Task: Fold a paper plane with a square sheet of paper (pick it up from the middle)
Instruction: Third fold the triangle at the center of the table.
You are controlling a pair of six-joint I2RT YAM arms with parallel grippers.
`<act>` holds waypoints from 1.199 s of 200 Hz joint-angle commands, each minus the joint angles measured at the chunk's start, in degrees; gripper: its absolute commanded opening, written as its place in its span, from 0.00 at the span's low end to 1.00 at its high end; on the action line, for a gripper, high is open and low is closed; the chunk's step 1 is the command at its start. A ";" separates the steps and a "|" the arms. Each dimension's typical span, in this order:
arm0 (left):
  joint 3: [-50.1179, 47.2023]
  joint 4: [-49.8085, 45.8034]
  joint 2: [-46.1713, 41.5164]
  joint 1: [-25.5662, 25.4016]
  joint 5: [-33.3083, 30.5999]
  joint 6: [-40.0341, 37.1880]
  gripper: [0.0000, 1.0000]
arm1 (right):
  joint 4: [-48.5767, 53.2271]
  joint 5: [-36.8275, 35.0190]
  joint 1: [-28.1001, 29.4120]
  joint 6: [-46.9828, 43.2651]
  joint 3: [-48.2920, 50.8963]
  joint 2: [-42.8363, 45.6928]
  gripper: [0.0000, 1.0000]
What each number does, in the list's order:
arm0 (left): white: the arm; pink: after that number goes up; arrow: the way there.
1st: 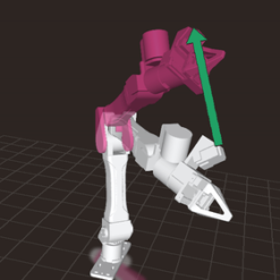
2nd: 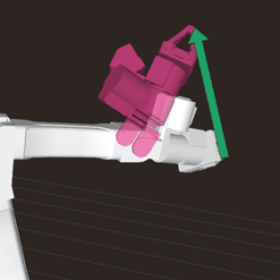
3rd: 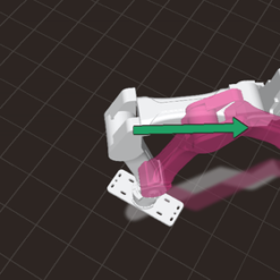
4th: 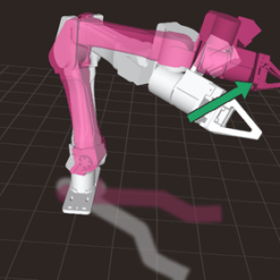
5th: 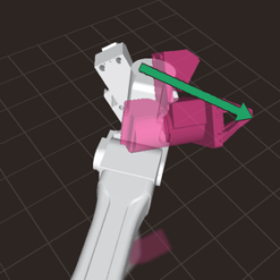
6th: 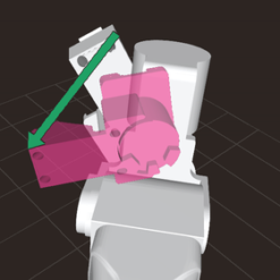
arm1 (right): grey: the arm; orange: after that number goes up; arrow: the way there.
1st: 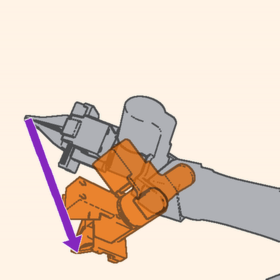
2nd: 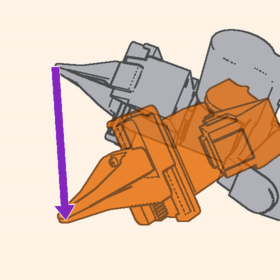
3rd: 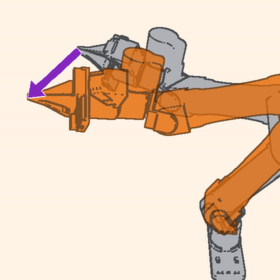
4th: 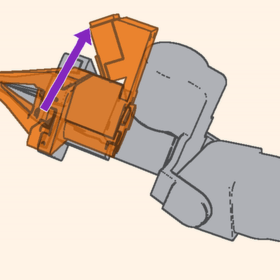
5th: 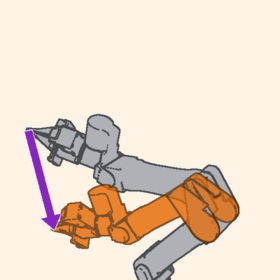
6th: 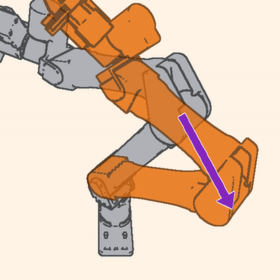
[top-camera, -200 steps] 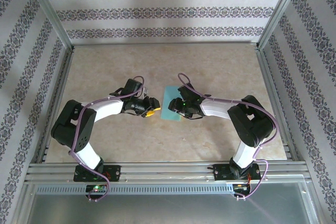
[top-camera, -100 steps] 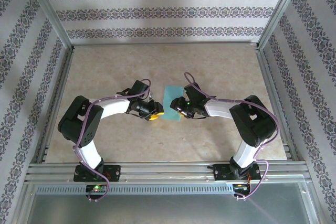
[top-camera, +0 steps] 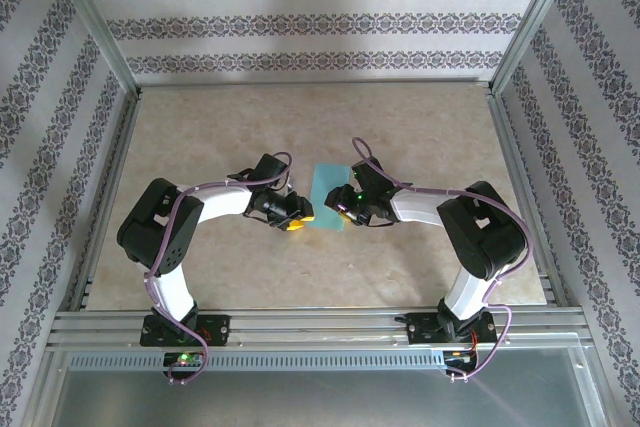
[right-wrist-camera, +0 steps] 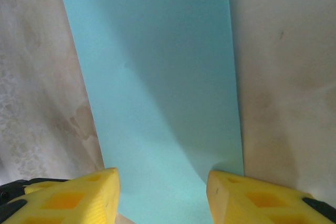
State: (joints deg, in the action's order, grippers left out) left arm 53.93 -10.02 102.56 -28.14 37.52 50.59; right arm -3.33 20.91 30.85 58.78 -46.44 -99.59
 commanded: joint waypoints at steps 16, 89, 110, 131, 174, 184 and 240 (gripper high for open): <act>1.42 -1.32 1.90 -0.73 0.10 -1.49 0.36 | 4.13 -0.70 0.17 0.44 2.75 -4.52 0.52; 0.93 4.94 1.67 -0.82 4.06 -0.68 0.28 | 3.87 -0.54 -0.01 0.19 3.10 -4.49 0.51; 0.81 6.62 1.28 -0.70 4.32 -0.49 0.28 | 3.86 -0.52 0.00 0.14 3.19 -4.65 0.50; 0.90 7.34 1.70 -0.27 3.92 -0.53 0.27 | 3.86 -0.52 -0.09 -0.02 3.28 -4.60 0.50; 2.58 7.64 4.27 0.82 1.98 0.61 0.24 | 3.60 -0.47 -0.08 -0.76 3.20 -4.80 0.50; 3.33 7.71 4.91 0.91 1.87 0.76 0.23 | 3.44 -0.67 0.00 -0.92 3.19 -4.81 0.50; 6.24 7.01 7.50 1.70 1.25 0.48 0.20 | 2.45 -0.28 -0.09 -2.07 3.63 -4.21 0.50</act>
State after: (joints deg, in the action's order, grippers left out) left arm 58.43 -3.77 108.68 -27.57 39.83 50.87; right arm -4.38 21.76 30.48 58.35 -45.76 -99.61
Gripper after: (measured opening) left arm 0.201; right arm 0.497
